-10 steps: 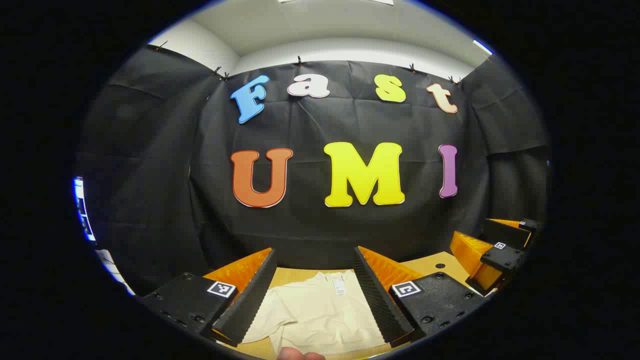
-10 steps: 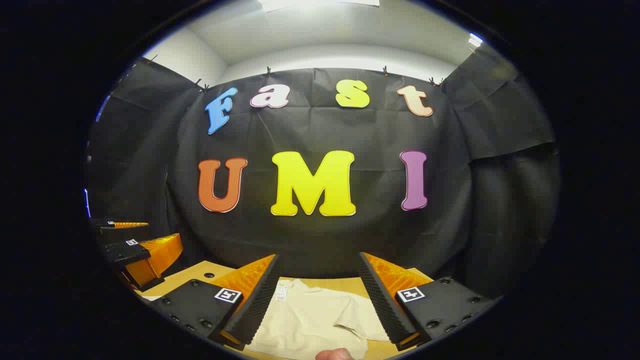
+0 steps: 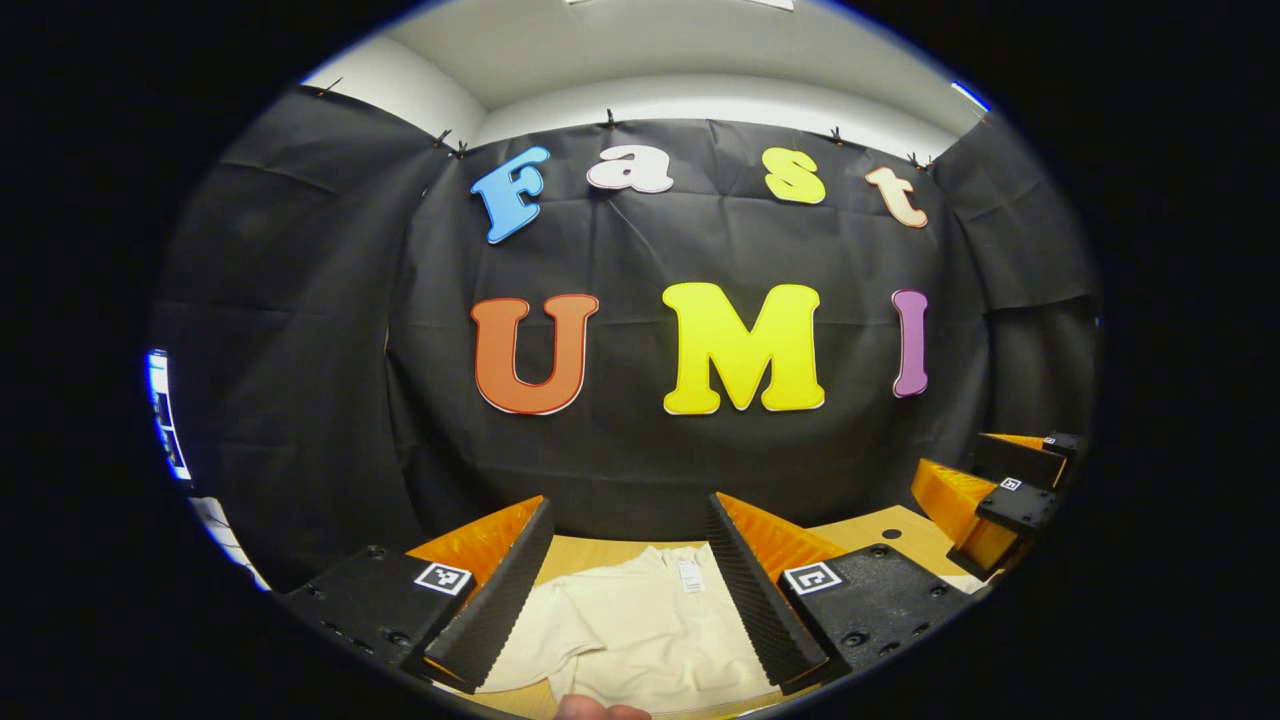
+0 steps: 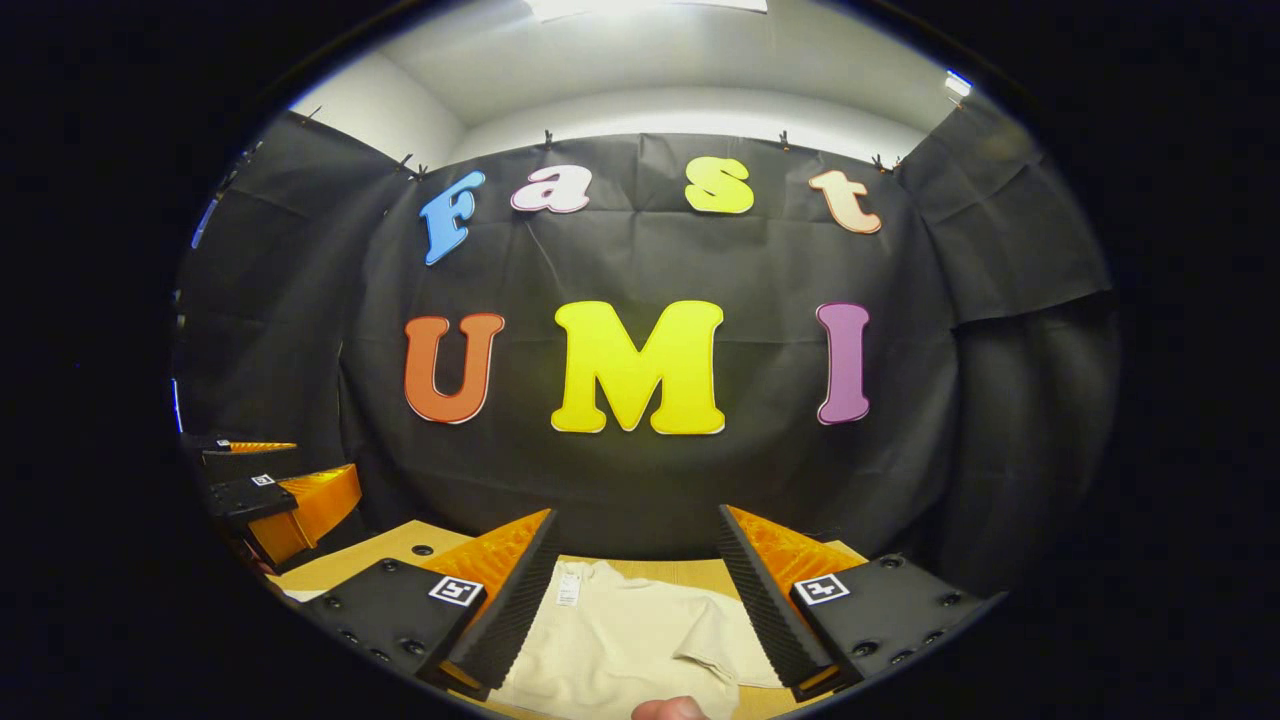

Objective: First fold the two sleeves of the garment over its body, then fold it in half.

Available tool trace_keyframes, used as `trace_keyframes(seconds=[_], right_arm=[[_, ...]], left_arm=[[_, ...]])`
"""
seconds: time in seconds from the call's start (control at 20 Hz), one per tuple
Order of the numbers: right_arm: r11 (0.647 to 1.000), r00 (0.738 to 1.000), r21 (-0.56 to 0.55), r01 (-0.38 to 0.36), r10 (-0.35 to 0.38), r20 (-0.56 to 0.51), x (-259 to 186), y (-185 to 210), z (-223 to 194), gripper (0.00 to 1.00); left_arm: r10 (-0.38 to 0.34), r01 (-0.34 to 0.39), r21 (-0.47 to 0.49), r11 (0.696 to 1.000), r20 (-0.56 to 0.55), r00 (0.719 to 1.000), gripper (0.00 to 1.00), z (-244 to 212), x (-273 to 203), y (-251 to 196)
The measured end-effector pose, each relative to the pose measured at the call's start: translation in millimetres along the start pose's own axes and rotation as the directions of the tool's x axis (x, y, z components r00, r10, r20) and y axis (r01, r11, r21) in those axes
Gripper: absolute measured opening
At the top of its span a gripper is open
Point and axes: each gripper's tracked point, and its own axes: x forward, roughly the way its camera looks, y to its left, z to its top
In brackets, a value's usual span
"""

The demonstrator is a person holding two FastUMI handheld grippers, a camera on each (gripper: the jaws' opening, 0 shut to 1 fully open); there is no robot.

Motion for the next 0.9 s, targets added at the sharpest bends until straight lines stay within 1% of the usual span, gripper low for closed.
trace_keyframes(seconds=[0.25, 0.45, 0.65, 0.75, 0.9], right_arm=[[1.0, 1.0, -0.004, -0.007, 0.007, -0.007, 4.8, -2.0, -2.4, 0.96], [1.0, 1.0, 0.006, -0.016, 0.017, -0.026, 7.9, -7.3, -9.1, 0.96], [1.0, 0.999, 0.024, 0.006, -0.004, -0.048, 8.2, -27.8, -16.3, 0.97], [1.0, 0.998, 0.019, 0.004, -0.003, -0.061, 9.1, -38.1, -20.0, 0.96], [1.0, 0.996, 0.009, 0.023, -0.022, -0.091, 9.3, -70.4, -29.3, 0.96]], left_arm=[[-0.015, 0.015, -0.006, 1.0, 0.007, 1.0, 0.97, 0.1, 5.4, -6.0], [-0.012, 0.012, -0.019, 1.0, 0.001, 1.0, 0.97, -3.9, 7.8, -8.9], [-0.012, 0.012, -0.018, 1.0, -0.028, 1.0, 0.97, -17.8, 7.7, -13.4], [-0.021, 0.02, -0.014, 1.0, -0.047, 0.999, 0.97, -25.2, 6.3, -19.7], [-0.038, 0.038, -0.013, 0.999, -0.059, 0.998, 0.98, -32.8, 3.9, -30.7]])
